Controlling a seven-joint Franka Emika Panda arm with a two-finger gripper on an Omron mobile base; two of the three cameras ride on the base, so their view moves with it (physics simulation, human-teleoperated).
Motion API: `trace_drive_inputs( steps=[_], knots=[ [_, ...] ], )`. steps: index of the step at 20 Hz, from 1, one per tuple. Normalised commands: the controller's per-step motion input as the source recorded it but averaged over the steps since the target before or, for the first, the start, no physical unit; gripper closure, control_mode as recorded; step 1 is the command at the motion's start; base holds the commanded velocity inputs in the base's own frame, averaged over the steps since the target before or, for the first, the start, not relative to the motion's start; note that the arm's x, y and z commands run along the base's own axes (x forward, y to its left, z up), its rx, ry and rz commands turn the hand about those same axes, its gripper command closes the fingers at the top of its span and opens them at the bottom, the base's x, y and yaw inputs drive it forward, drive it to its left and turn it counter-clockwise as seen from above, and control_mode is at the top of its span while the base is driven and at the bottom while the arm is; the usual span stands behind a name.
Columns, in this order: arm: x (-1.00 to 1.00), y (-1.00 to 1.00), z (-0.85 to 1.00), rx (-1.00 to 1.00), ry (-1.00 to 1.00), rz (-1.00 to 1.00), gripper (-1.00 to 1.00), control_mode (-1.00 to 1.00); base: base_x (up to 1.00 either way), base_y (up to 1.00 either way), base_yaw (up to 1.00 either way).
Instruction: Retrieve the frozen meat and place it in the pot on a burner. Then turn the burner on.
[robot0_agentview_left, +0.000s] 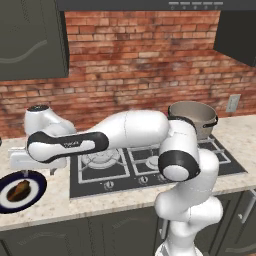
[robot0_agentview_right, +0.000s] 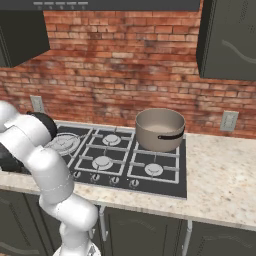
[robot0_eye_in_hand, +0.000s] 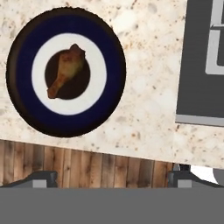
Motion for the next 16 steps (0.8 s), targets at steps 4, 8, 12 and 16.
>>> trace_drive_inputs(
  steps=[4, 8, 12, 16],
  knots=[
    [0.07, 0.04, -0.05, -0.01, -0.01, 0.00, -1.00, -1.00, 0.00, 0.00, 0.00],
    [0.08, 0.01, -0.02, -0.01, -0.03, -0.02, -1.00, -1.00, 0.00, 0.00, 0.00],
    [0.25, 0.01, 0.00, 0.00, 0.00, -0.04, -1.00, -1.00, 0.00, 0.00, 0.00],
    [0.14, 0.07, -0.03, 0.00, -0.02, -0.16, -1.00, -1.00, 0.00, 0.00, 0.00]
  ],
)
